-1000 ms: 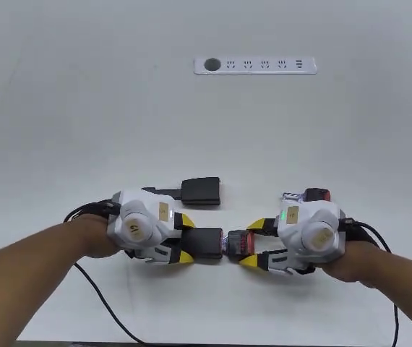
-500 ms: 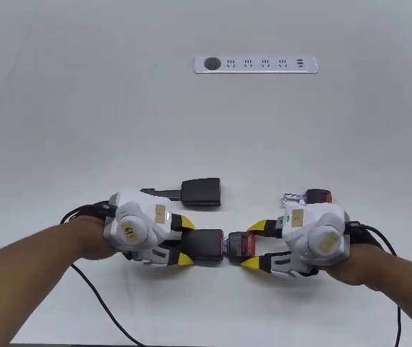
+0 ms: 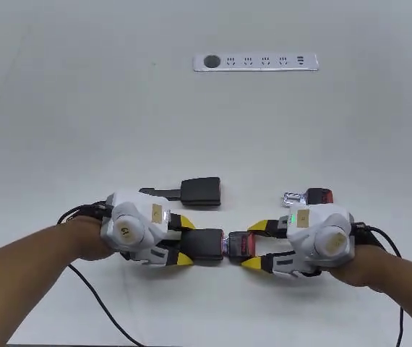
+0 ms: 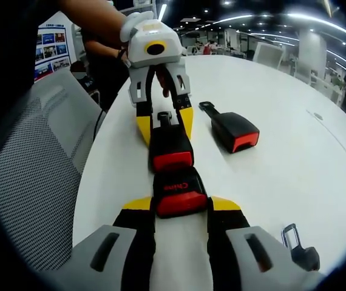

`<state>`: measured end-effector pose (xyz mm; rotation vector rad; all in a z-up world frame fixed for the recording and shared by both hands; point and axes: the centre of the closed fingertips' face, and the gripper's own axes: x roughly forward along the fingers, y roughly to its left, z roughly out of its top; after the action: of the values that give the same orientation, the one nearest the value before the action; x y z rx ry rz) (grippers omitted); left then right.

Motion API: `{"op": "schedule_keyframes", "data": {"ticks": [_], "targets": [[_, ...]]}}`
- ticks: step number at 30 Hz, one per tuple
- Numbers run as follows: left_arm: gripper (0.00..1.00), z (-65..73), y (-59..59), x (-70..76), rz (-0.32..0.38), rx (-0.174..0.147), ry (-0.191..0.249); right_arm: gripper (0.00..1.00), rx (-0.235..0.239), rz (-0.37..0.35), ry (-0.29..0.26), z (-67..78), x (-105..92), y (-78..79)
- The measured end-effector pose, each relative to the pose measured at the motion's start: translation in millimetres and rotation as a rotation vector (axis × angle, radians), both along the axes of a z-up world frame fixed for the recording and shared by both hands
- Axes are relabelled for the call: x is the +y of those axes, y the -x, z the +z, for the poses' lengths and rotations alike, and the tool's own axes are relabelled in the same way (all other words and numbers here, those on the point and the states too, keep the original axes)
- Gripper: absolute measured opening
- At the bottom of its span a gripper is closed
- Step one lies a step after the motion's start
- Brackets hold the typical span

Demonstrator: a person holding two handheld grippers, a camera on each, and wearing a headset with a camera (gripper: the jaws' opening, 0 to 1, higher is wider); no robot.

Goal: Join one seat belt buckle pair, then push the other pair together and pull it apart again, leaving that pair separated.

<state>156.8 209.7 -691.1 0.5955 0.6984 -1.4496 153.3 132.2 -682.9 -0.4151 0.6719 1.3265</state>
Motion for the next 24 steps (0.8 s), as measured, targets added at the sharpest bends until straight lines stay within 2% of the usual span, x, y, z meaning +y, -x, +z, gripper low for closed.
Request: {"op": "schedule_keyframes", "data": {"ticks": [14, 24], "targets": [[0.31, 1.4, 1.4, -0.8, -0.003, 0.011, 0.005, 0.31, 0.004, -0.006, -0.035, -1.3, -0.4, -0.1], [0.32, 0.5, 1.4, -1.6, 0.006, 0.006, -0.021, 0.32, 0.0, -0.012, -0.026, -3.9, -0.5, -0.3]]}}
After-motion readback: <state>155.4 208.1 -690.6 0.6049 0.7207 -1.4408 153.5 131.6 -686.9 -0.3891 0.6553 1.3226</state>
